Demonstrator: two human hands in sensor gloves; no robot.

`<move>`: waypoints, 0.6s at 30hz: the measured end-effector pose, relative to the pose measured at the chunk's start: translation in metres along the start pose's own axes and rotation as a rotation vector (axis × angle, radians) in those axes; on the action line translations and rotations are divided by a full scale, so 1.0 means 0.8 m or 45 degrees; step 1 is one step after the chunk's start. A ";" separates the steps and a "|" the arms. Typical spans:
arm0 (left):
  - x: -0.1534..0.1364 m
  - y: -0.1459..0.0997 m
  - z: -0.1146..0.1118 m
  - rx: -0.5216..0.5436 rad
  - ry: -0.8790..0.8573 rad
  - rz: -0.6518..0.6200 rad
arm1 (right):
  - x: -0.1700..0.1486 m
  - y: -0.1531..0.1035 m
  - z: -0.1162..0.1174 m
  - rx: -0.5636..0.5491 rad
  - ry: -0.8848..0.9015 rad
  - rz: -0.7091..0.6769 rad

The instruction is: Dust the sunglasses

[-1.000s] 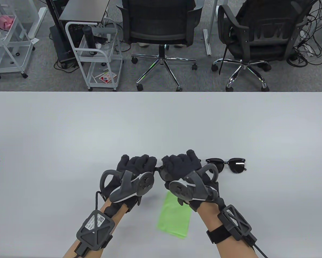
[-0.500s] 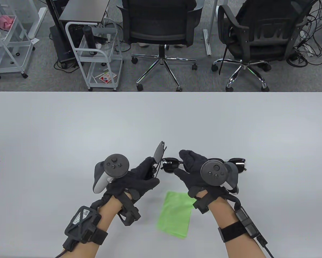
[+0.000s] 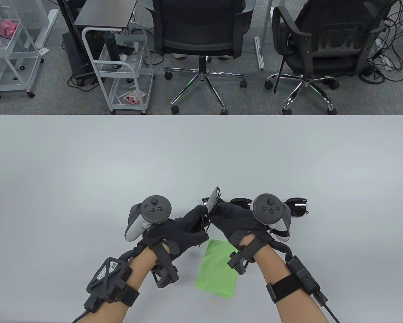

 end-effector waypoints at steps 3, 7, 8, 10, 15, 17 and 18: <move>0.001 -0.003 0.005 0.033 0.013 0.006 | 0.008 0.002 -0.010 -0.023 -0.159 -0.076; -0.003 -0.011 0.014 0.076 0.066 0.052 | 0.015 0.001 -0.035 -0.175 -0.343 -0.127; -0.005 -0.012 0.016 0.074 0.093 0.077 | 0.017 0.000 -0.043 -0.242 -0.402 -0.142; -0.005 -0.013 0.017 0.060 0.204 0.133 | 0.021 -0.002 -0.055 -0.334 -0.573 -0.200; -0.002 -0.007 0.009 0.028 0.191 0.136 | 0.031 -0.005 -0.046 -0.316 -0.814 -0.330; -0.002 -0.008 0.010 0.057 0.186 0.134 | 0.037 -0.006 -0.045 -0.354 -0.820 -0.351; -0.003 -0.009 0.012 0.080 0.170 0.132 | 0.042 -0.007 -0.045 -0.372 -0.834 -0.367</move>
Point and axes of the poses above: the tracker on the back of each hand, its own x axis roughly to the thumb side, its own y axis roughly from the wrist to the fingertips, z = x × y, the point moved 1 cm from there along y, roughly from the wrist to the fingertips, and after that the axes turned 13 degrees about -x, right-handed, at the moved point
